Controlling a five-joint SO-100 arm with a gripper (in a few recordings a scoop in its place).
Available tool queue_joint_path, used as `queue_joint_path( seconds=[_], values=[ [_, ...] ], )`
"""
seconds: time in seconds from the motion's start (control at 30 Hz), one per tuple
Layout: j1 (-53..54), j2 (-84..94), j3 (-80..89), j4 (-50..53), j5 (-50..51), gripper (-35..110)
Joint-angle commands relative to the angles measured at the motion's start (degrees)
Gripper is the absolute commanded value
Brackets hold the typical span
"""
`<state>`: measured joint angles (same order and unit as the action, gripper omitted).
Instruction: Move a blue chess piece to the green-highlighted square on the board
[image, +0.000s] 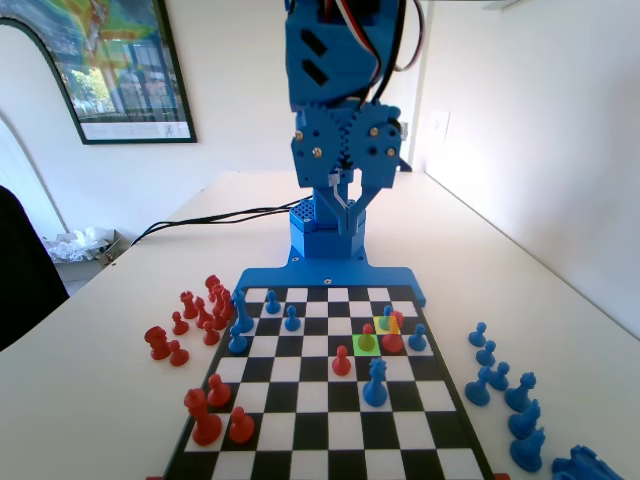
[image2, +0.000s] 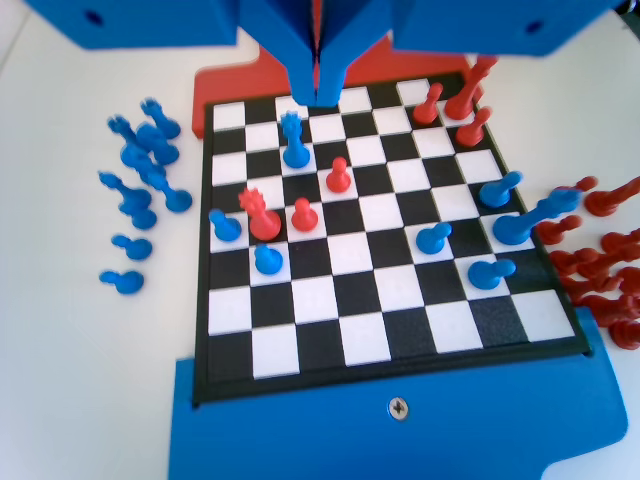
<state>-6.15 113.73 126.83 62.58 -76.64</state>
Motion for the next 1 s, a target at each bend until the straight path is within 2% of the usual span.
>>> queue_joint_path(
  seconds=[0.0, 0.4, 0.97],
  values=[
    [-0.9, 0.8, 1.8, -1.9, -1.6, 3],
    [2.7, -6.1, 6.9, -14.2, -7.7, 4],
    [-2.3, -18.2, -1.6, -11.9, -11.1, 6]
  ],
)
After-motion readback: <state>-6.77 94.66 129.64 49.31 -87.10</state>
